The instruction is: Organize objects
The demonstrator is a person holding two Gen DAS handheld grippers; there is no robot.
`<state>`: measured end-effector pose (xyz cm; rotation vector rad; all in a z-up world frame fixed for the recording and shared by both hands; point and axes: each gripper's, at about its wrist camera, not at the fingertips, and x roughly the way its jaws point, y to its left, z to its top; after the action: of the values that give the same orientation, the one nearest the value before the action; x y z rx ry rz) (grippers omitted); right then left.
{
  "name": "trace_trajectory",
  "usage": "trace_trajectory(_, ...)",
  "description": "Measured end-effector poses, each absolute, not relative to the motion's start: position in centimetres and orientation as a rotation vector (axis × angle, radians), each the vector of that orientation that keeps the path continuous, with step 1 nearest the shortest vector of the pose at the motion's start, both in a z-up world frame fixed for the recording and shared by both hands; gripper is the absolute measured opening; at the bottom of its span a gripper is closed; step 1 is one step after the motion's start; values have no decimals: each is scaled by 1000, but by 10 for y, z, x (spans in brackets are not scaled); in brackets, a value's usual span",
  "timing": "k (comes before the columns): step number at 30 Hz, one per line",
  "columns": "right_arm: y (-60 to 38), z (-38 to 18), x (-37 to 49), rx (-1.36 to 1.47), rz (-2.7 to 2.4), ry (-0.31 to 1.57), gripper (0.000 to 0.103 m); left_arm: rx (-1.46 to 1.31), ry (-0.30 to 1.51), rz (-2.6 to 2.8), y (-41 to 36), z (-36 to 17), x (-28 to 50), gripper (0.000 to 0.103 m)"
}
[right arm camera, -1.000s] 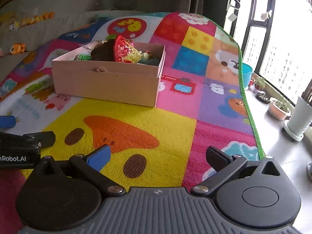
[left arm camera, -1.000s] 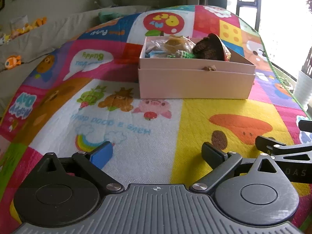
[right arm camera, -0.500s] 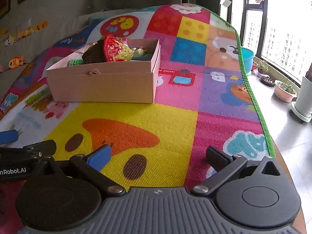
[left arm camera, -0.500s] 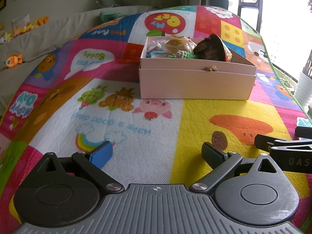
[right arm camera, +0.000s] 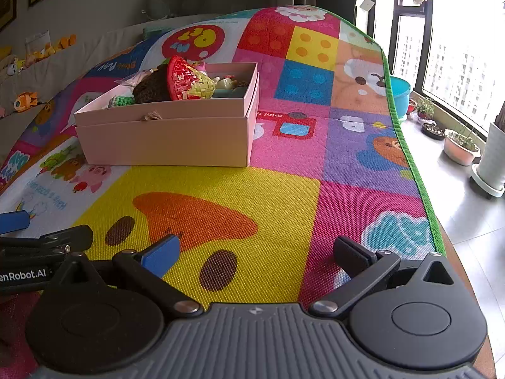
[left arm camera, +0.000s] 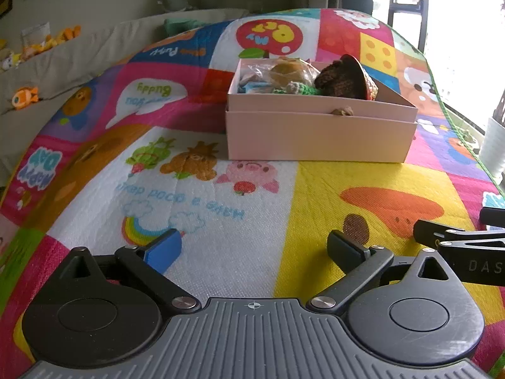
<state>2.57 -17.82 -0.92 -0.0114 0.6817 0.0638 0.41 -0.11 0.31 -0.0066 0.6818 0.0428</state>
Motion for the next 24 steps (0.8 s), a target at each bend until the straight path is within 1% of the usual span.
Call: trace_trajectory(24,-178,-7,26,-8,64,683,103,-5,682,45,-2,3,4,102)
